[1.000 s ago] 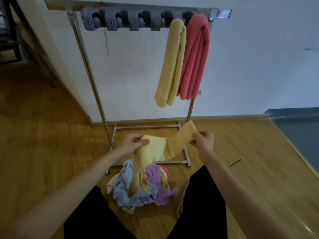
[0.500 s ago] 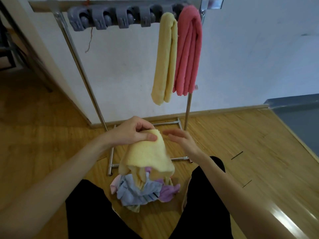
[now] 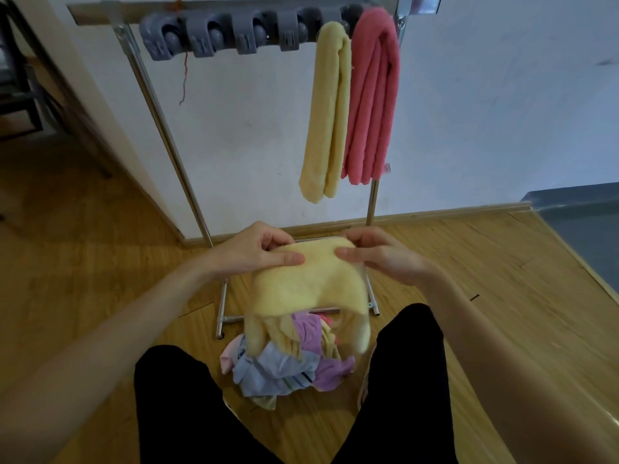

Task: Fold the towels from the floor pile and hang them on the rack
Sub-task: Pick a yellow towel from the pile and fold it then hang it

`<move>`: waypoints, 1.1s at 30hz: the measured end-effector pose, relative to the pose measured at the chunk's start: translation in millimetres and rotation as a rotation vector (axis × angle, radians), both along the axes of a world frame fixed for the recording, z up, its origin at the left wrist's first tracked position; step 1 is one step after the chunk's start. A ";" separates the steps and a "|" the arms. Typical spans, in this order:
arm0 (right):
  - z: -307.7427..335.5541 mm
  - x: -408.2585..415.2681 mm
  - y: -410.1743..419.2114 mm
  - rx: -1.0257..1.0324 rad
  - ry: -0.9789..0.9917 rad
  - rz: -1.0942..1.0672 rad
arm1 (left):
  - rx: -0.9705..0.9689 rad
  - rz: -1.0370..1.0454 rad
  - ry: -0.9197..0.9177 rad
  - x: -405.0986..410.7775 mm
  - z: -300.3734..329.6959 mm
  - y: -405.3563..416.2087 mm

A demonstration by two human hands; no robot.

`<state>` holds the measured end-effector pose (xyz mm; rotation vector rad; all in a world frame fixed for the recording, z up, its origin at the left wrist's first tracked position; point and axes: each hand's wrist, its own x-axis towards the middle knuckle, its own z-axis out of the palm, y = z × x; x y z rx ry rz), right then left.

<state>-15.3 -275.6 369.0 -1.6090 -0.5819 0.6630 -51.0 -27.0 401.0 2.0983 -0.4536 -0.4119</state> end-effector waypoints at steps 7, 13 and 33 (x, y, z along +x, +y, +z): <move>36.0 39.0 -22.1 -0.112 -0.217 -0.187 | -0.093 0.013 -0.039 27.7 35.6 14.0; 101.1 78.0 -26.3 -0.163 -0.440 -0.112 | 0.181 -0.003 -0.217 68.2 101.1 4.5; 204.1 196.3 23.4 -0.527 -1.217 -0.715 | 0.789 0.443 -1.232 218.1 186.9 -24.8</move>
